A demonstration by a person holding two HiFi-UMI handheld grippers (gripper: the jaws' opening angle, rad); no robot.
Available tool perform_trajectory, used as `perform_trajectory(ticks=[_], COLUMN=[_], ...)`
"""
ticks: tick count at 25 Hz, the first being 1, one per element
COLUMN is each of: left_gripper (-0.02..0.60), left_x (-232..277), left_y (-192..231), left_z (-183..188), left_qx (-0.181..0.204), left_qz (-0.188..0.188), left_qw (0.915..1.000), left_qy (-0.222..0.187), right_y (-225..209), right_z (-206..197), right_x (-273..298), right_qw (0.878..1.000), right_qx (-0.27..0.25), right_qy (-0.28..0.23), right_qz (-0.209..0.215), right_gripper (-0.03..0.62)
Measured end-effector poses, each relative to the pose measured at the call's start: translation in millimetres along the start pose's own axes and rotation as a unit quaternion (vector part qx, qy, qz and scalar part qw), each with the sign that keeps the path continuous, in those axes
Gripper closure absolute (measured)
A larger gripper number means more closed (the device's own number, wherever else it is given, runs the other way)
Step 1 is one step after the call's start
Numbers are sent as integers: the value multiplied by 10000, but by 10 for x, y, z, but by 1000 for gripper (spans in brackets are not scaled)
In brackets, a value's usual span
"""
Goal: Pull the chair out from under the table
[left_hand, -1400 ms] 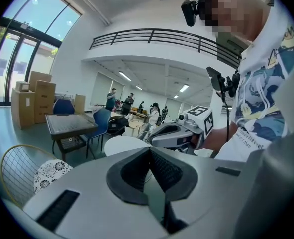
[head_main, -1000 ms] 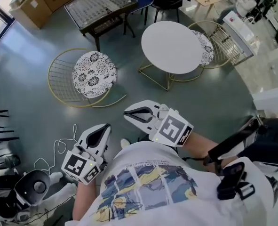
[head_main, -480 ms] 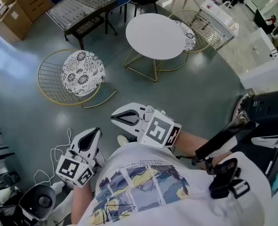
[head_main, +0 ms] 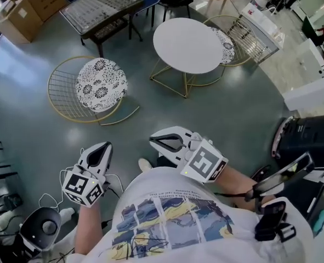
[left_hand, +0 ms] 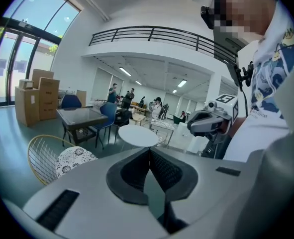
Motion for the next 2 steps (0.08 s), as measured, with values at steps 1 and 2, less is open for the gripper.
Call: perform_trajectory(ticks=[1, 2], left_gripper=[572, 571], left_x=[54, 108], left_y=[94, 188], left_z=[16, 32], left_qx=[-20, -40], left_qz=[107, 217], left_qw=[9999, 9997], left_qy=[26, 53], right_y=[-91, -182], right_z=[-22, -43], right_x=[-46, -93], right_qw=[10000, 9998], right_qx=[8, 13], right_qy=[60, 122], right_qz=[-62, -124], right_gripper=[583, 583])
Point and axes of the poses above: the fingertips, and each gripper's own axes: x forward along the fingers, y to its left, z out of its top, the point moved 2 cm from there along -x, backward along the fingers, and after that the axes turned 10 degrees about y, right-handed, at the moved point
